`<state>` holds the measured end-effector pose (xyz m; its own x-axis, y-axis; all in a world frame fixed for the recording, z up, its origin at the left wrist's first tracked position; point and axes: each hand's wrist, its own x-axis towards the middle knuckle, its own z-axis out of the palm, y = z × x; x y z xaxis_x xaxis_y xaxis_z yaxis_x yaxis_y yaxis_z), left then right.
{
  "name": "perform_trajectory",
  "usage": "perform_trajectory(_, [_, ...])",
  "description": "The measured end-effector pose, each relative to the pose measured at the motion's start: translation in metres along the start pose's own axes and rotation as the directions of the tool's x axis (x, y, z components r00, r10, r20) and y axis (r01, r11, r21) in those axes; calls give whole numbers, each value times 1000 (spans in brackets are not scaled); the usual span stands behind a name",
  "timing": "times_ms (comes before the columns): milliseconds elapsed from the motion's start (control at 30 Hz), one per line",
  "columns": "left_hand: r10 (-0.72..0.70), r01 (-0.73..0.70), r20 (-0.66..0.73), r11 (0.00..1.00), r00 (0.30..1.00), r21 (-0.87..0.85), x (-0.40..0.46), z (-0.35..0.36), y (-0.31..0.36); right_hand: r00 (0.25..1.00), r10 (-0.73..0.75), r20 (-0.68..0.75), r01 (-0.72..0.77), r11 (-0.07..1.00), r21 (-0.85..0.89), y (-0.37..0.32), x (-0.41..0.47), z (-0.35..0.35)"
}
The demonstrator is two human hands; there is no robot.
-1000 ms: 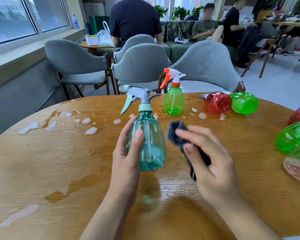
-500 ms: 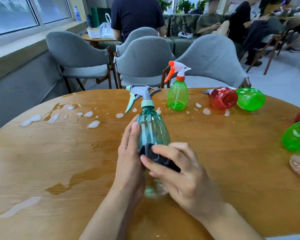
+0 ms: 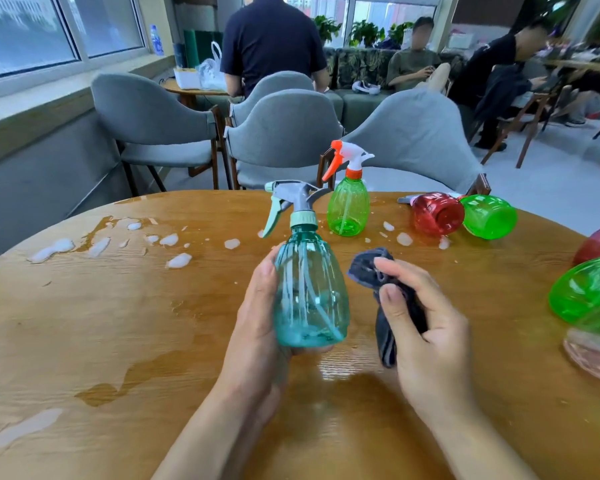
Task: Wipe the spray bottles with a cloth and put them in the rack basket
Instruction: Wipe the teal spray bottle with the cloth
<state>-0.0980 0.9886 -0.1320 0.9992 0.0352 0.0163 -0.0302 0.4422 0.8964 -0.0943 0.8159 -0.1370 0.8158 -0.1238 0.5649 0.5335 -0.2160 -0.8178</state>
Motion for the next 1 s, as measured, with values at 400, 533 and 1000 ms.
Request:
perform_trajectory(400, [213,-218,44,948,976,234,-3,0,-20,990,-141,-18,139,984,-115,-13,7,13])
perform_trajectory(533, [266,-287,108,915,958,285,-7,2,-22,976,-182,115,204,955,-218,-12,20,13])
perform_trajectory(1000, [256,-241,-115,962,960,131,7,-22,3,761,-428,488,587,775,-236,12,-34,30])
